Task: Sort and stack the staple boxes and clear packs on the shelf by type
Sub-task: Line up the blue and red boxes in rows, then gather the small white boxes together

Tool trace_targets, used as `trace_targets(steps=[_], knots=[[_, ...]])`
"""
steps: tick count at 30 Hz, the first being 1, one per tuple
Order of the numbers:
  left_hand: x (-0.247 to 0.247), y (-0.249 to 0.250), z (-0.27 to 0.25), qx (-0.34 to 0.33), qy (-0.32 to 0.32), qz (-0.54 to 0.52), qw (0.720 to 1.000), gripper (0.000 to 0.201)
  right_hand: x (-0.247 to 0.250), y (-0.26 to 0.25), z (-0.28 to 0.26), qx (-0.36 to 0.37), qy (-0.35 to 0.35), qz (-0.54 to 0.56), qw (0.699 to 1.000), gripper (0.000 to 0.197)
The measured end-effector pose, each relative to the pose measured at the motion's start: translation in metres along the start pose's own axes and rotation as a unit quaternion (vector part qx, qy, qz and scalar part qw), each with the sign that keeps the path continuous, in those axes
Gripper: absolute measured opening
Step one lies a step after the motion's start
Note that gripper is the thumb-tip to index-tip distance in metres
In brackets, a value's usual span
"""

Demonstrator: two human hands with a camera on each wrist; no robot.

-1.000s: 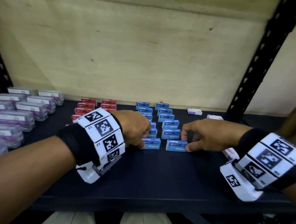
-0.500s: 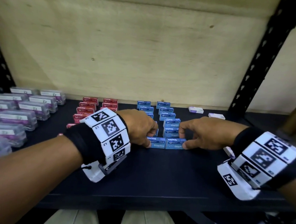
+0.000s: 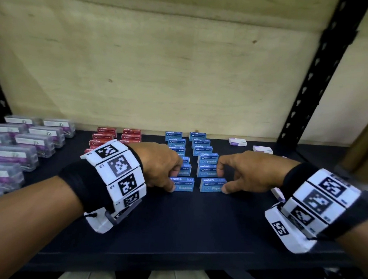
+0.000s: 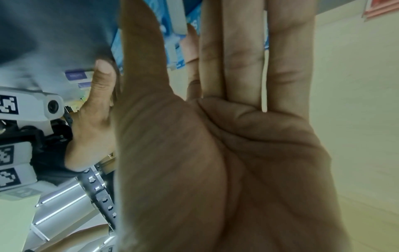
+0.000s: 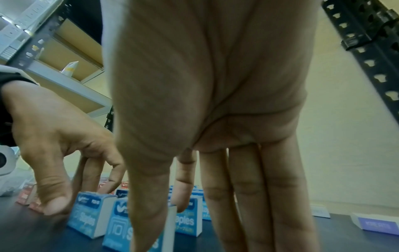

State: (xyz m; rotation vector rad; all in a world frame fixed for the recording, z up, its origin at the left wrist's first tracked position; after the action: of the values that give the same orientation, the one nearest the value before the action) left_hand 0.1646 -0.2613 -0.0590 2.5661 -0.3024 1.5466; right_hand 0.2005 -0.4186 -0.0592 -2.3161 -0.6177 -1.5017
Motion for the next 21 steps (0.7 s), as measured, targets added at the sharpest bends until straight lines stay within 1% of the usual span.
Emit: trace_targets(steps=[3,6,8,10,12,15,18,21], knots=[[0.003,-0.006,-0.002,0.01,-0.016,-0.026,0.999,0.034,-0.002,0.005,-0.006,0.003,-0.029,0.038,0.999,0.034],[0.024,-0.006,-0.005,0.002,-0.005,-0.032,0.999,0.033,-0.001,0.021,-0.013,0.004,-0.069,0.097,0.993,0.033],[0.046,-0.001,-0.002,-0.013,0.012,-0.027,0.999,0.032,0.009,0.041,-0.016,-0.014,-0.064,0.104,0.992,0.03],[0.069,0.008,0.008,-0.028,0.037,-0.01,0.999,0.03,0.023,0.068,-0.015,-0.043,-0.033,0.098,0.994,0.028],[0.091,0.018,0.025,-0.037,0.061,0.015,0.997,0.029,0.036,0.099,-0.009,-0.08,-0.002,0.092,0.993,0.026],[0.112,0.036,0.056,-0.057,0.077,0.046,0.994,0.028,0.047,0.141,0.003,-0.13,0.013,0.089,0.987,0.026],[0.125,0.051,0.096,-0.075,0.085,0.064,0.992,0.027,0.053,0.174,0.022,-0.171,0.005,0.073,0.983,0.032],[0.132,0.06,0.138,-0.082,0.087,0.071,0.99,0.026,0.053,0.193,0.046,-0.188,-0.011,0.071,0.979,0.042]])
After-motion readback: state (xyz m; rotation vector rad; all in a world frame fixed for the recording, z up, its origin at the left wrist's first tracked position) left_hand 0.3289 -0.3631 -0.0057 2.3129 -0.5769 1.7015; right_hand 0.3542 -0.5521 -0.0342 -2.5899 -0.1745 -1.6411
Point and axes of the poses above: each hand's wrist, its own z-axis towards the middle knuckle, its own x-axis out of the back of the hand, y = z × x, the point moved 8 cm from there along z, towards the middle knuckle, and after that the axes turned 8 degrees about -y, right-handed, at the moved point
